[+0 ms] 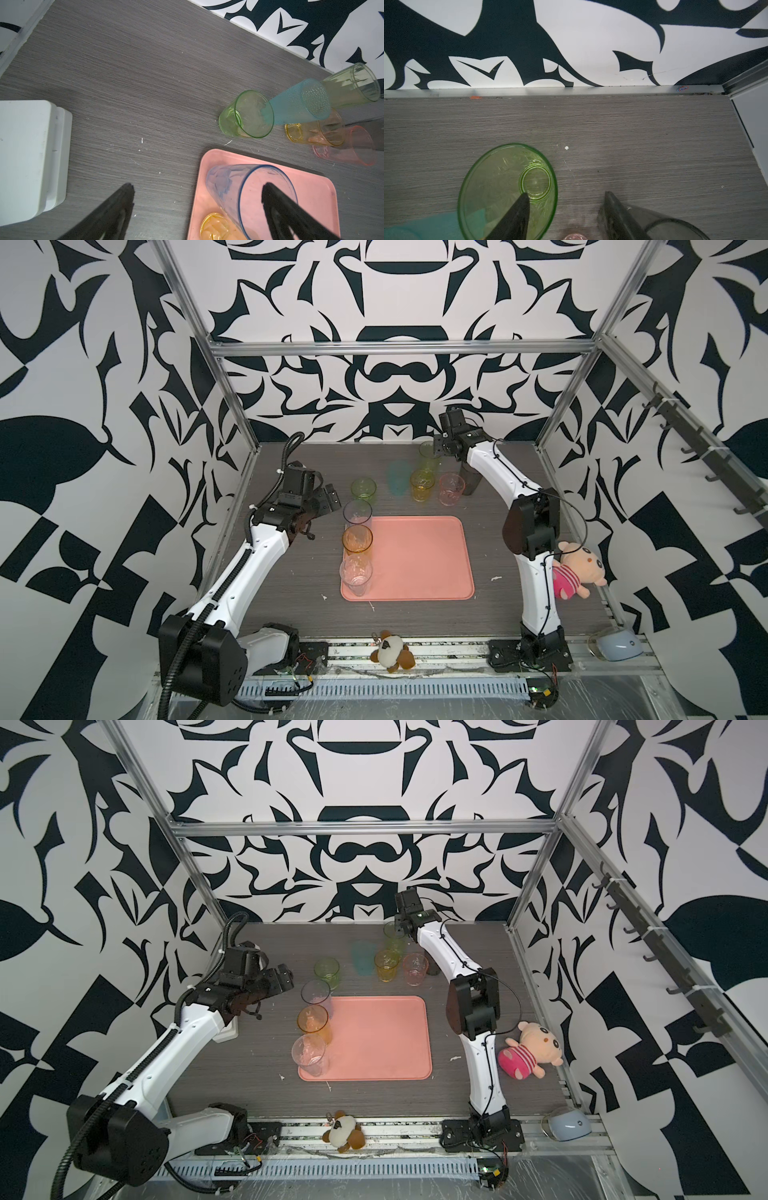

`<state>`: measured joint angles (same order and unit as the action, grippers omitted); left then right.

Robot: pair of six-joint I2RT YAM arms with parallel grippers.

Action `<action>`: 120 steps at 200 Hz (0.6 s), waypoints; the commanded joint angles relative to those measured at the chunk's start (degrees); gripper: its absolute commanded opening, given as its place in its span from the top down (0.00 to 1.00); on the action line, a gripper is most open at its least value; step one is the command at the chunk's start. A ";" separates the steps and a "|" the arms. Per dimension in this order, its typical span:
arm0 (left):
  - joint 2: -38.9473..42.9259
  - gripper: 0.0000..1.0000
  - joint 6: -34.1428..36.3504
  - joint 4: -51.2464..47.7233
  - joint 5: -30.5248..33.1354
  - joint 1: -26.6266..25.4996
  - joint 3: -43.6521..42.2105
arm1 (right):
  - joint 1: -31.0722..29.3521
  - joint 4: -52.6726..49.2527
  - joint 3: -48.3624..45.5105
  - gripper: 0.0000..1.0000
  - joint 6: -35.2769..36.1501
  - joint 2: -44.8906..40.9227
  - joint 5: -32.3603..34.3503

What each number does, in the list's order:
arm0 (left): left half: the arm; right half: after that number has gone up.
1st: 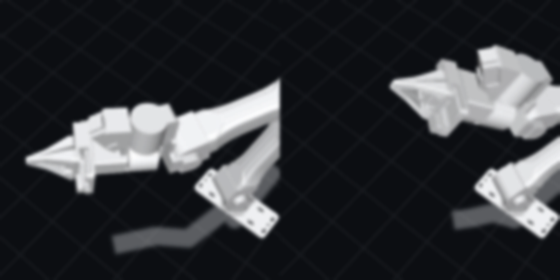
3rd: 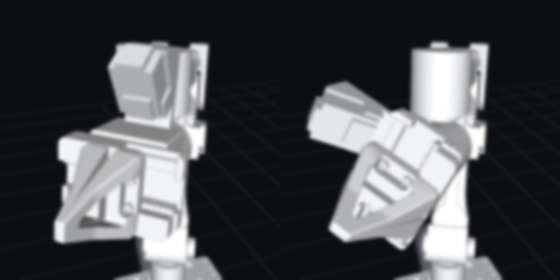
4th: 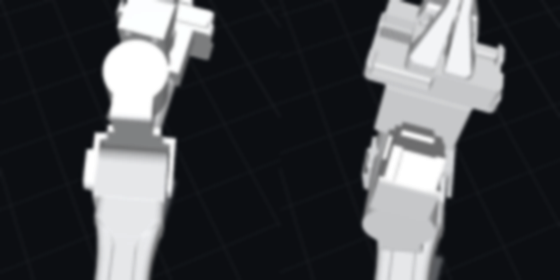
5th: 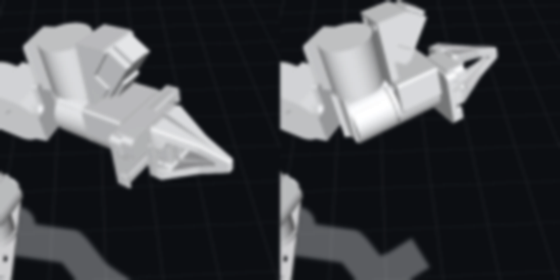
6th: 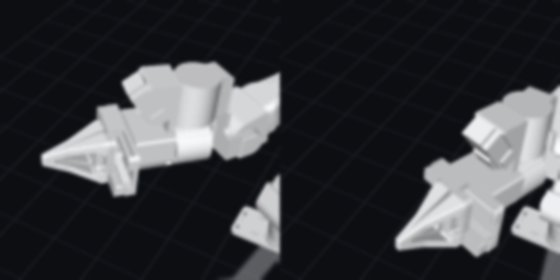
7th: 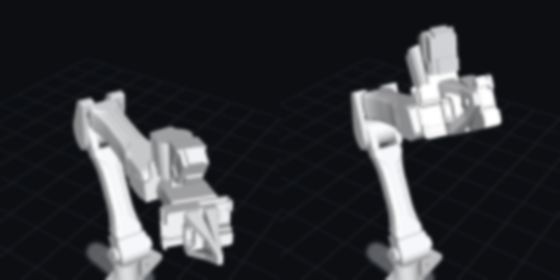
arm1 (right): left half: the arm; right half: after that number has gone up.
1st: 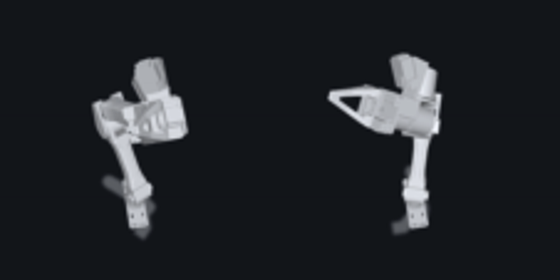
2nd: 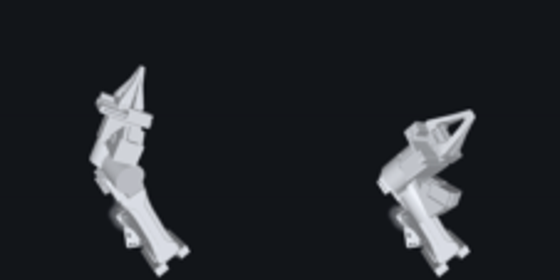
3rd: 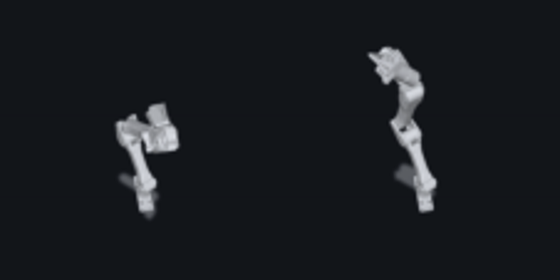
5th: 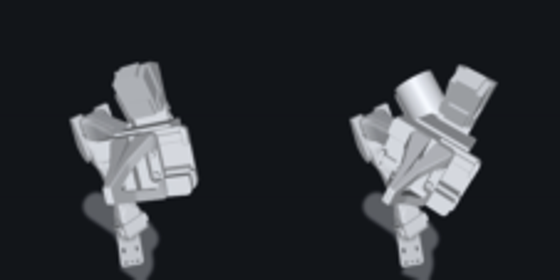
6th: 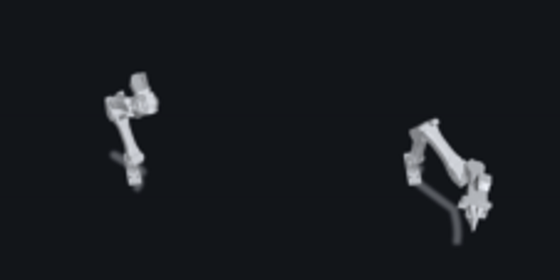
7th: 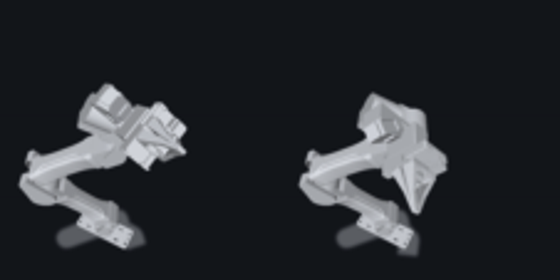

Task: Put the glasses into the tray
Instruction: 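Move the right gripper over the tall green glass farthest from the robot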

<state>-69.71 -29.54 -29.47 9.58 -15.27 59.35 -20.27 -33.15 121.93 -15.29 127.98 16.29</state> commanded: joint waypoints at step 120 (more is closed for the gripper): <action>-1.47 0.01 -0.69 0.70 -1.67 0.08 2.52 | 0.58 -0.43 4.20 0.52 -2.30 2.31 -2.96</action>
<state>-70.41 -29.69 -29.39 8.69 -15.27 59.77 -19.99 -33.61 123.68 -16.62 130.45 13.89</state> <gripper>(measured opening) 0.994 0.489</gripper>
